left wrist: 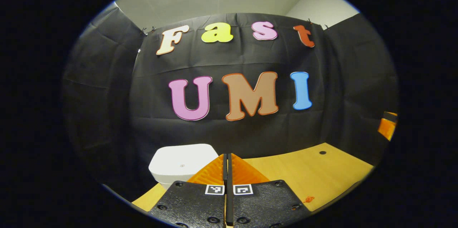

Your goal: Press the lid of the desktop garbage bin to open it, pick up the crumpled paper on the desktop and throw it into the bin, then pick up the pop can on the desktop and drop it into the bin, and finally close the garbage bin lid.

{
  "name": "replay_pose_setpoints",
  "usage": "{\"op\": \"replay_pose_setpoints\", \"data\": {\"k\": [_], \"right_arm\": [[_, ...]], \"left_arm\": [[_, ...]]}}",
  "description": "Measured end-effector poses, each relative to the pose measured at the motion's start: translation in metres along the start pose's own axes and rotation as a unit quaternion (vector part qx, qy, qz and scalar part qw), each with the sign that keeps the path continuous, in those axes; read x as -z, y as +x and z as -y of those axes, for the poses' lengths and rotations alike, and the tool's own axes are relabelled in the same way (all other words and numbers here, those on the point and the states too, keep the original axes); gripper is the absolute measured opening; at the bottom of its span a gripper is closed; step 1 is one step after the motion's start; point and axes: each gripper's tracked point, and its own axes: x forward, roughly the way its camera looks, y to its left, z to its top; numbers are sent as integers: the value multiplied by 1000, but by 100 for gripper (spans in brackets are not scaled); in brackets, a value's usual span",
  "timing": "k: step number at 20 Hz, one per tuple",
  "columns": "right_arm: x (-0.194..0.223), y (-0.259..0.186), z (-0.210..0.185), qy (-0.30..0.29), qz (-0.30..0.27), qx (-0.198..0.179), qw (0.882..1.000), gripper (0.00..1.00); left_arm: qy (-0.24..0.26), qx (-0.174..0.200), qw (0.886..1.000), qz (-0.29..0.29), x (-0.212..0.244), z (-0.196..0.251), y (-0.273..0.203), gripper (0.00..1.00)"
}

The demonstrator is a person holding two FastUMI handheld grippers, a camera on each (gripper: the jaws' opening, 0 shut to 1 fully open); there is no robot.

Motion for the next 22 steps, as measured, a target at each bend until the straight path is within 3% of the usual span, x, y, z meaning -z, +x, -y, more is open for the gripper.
{"op": "replay_pose_setpoints", "data": {"k": [7,12,14,18,20,22], "right_arm": [[11,-7,4,1,-17,20,1000,96],[19,-11,-1,-12,-29,24,999,96],[20,-13,-2,-16,-32,25,999,96],[28,-7,-9,-8,-41,23,999,96],[26,-4,-18,-8,-40,6,999,96],[26,-1,-19,-12,-37,0,999,96]], "left_arm": [[-14,-42,997,-65,44,-66,61,0],[-31,-49,994,-98,72,-82,90,0],[-41,-53,988,-138,94,-85,91,0],[-127,-42,987,-92,85,-86,96,0],[-121,-34,989,-74,77,-86,96,0],[-100,-51,992,-55,68,-94,91,0]]}}
